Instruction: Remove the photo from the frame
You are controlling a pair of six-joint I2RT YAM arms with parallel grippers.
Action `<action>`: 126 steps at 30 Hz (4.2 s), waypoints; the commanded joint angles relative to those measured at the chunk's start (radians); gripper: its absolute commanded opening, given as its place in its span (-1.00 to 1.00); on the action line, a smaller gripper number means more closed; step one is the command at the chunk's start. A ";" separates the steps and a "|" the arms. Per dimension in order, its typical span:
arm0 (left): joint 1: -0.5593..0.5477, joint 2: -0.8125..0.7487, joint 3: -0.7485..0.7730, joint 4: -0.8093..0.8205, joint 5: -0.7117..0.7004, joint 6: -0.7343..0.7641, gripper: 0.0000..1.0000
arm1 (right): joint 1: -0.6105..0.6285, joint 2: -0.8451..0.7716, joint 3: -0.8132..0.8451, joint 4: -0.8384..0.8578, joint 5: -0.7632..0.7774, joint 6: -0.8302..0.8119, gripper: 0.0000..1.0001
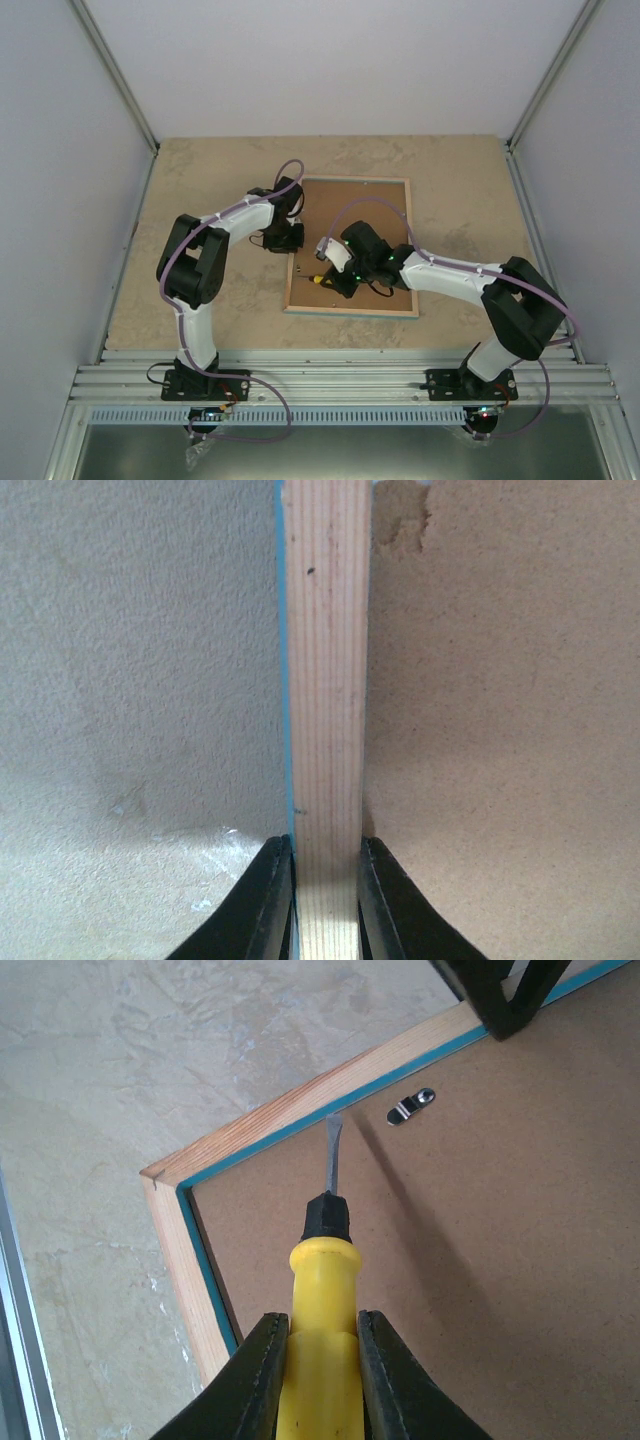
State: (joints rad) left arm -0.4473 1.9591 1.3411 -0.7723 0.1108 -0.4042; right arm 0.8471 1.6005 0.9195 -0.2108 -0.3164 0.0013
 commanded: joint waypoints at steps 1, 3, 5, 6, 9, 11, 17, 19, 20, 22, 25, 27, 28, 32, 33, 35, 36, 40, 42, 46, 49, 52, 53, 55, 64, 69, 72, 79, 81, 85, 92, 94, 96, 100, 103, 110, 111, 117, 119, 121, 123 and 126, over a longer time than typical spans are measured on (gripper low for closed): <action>-0.007 0.060 -0.012 0.053 -0.027 -0.003 -1.00 | -0.003 0.012 -0.004 0.048 0.020 0.034 -0.99; -0.007 0.060 -0.011 0.053 -0.026 -0.003 -1.00 | -0.003 0.023 -0.004 0.055 0.027 0.042 -0.99; -0.006 0.057 -0.012 0.052 -0.026 -0.002 -1.00 | -0.003 0.033 -0.004 0.061 0.027 0.047 -0.99; -0.007 0.057 -0.012 0.053 -0.026 -0.003 -1.00 | -0.003 0.036 -0.002 0.062 0.027 0.049 -0.99; -0.006 0.057 -0.011 0.053 -0.022 -0.002 -1.00 | -0.003 0.054 0.003 0.059 0.039 0.049 -0.99; -0.007 0.057 -0.013 0.053 -0.022 -0.003 -1.00 | -0.003 0.062 0.005 0.060 0.044 0.051 -0.99; -0.007 0.055 -0.011 0.053 -0.021 -0.002 -1.00 | -0.003 0.073 0.006 0.060 0.075 0.060 -0.99; -0.007 0.055 -0.013 0.052 -0.022 -0.003 -1.00 | -0.003 0.076 0.006 0.063 0.081 0.064 -0.99; -0.007 0.055 -0.012 0.051 -0.022 -0.003 -1.00 | -0.003 0.077 0.007 0.063 0.086 0.067 -0.99; -0.007 0.054 -0.013 0.051 -0.022 -0.002 -1.00 | -0.004 0.080 0.008 0.062 0.102 0.071 -0.99; -0.007 0.053 -0.012 0.051 -0.021 -0.002 -1.00 | -0.009 0.078 0.005 0.062 0.117 0.076 -0.99; -0.007 0.055 -0.013 0.052 -0.021 -0.001 -1.00 | -0.011 0.075 0.003 0.062 0.121 0.078 -0.99; -0.007 0.054 -0.013 0.051 -0.021 -0.001 -1.00 | -0.013 0.073 0.002 0.061 0.124 0.079 -0.99; -0.006 0.054 -0.012 0.051 -0.023 -0.002 -1.00 | -0.017 0.066 0.000 0.058 0.124 0.079 -0.99; -0.006 0.055 -0.012 0.052 -0.022 -0.001 -1.00 | -0.016 0.064 -0.001 0.058 0.122 0.078 -0.99; -0.007 0.055 -0.013 0.050 -0.023 -0.001 -1.00 | -0.017 0.062 -0.001 0.059 0.114 0.076 -0.99; -0.005 0.055 -0.013 0.050 -0.023 -0.002 -1.00 | -0.018 0.060 -0.002 0.061 0.106 0.075 -0.99; -0.007 0.055 -0.011 0.050 -0.020 -0.001 -1.00 | -0.019 0.038 -0.014 0.077 0.083 0.071 -0.99; -0.006 0.055 -0.013 0.050 -0.013 0.002 -1.00 | -0.024 0.024 -0.020 0.082 0.090 0.073 -0.99; -0.009 0.047 -0.035 0.053 -0.001 0.004 -1.00 | -0.052 -0.014 -0.049 0.108 0.098 0.092 -0.99; -0.013 0.032 -0.061 0.057 -0.001 0.007 -1.00 | -0.078 -0.046 -0.072 0.129 0.113 0.104 -0.99; -0.026 0.010 -0.104 0.064 0.001 0.005 -1.00 | -0.096 -0.067 -0.090 0.149 0.119 0.117 -0.99; -0.030 0.001 -0.118 0.065 0.002 0.004 -1.00 | -0.098 -0.071 -0.095 0.156 0.125 0.118 -0.99; -0.034 -0.018 -0.153 0.073 0.011 0.004 -1.00 | -0.101 -0.077 -0.102 0.167 0.140 0.123 -0.99; -0.035 -0.143 -0.282 0.096 0.022 -0.003 -1.00 | -0.113 -0.089 -0.127 0.206 0.166 0.135 -0.99; -0.033 -0.166 -0.205 0.081 -0.023 -0.016 -0.61 | -0.121 -0.093 -0.138 0.249 0.173 0.147 -0.99; -0.031 -0.147 -0.124 0.064 -0.071 -0.019 -0.29 | -0.130 -0.090 -0.134 0.266 0.167 0.152 -0.99; 0.021 -0.043 0.022 0.044 -0.096 -0.019 0.03 | -0.170 -0.057 -0.063 0.250 0.174 0.149 -0.99; 0.034 -0.030 0.033 0.045 -0.095 -0.018 0.05 | -0.181 -0.032 -0.043 0.254 0.169 0.148 -0.99; 0.051 0.003 0.050 0.047 -0.072 -0.015 0.06 | -0.188 0.028 0.009 0.264 0.168 0.142 -0.99; 0.061 0.030 0.053 0.072 -0.010 -0.008 0.01 | -0.192 0.131 0.098 0.276 0.150 0.124 -0.99; 0.062 0.037 0.056 0.076 -0.008 -0.008 -0.01 | -0.192 0.158 0.118 0.280 0.144 0.121 -0.99; 0.065 0.049 0.061 0.076 -0.005 -0.007 -0.05 | -0.193 0.184 0.137 0.284 0.137 0.118 -0.99; 0.070 0.067 0.072 0.072 0.003 -0.005 -0.25 | -0.194 0.230 0.168 0.288 0.116 0.115 -0.99; 0.071 0.067 0.068 0.074 0.002 -0.001 -0.41 | -0.194 0.258 0.191 0.292 0.097 0.111 -0.99; 0.071 0.067 0.058 0.074 0.023 0.003 -0.78 | -0.194 0.330 0.252 0.294 0.068 0.109 -0.99; 0.071 0.066 0.056 0.075 0.023 0.005 -0.81 | -0.194 0.339 0.260 0.294 0.064 0.108 -0.99; 0.071 0.063 0.052 0.070 0.018 0.008 -0.89 | -0.194 0.382 0.298 0.284 0.063 0.101 -0.99; 0.071 0.066 0.050 0.070 0.019 0.008 -0.90 | -0.194 0.390 0.301 0.283 0.061 0.100 -0.99; 0.071 0.068 0.050 0.070 0.022 0.008 -0.91 | -0.194 0.398 0.305 0.280 0.057 0.100 -0.99; 0.071 0.071 0.048 0.068 0.023 0.008 -0.92 | -0.194 0.405 0.308 0.279 0.058 0.100 -0.99; 0.071 0.069 0.046 0.070 0.026 0.008 -0.94 | -0.194 0.414 0.311 0.280 0.056 0.103 -0.99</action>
State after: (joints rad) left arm -0.3840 2.0041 1.3937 -0.6918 0.1341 -0.3904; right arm 0.6575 1.9907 1.2015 0.0525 -0.2478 0.1154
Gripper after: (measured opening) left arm 0.170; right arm 0.185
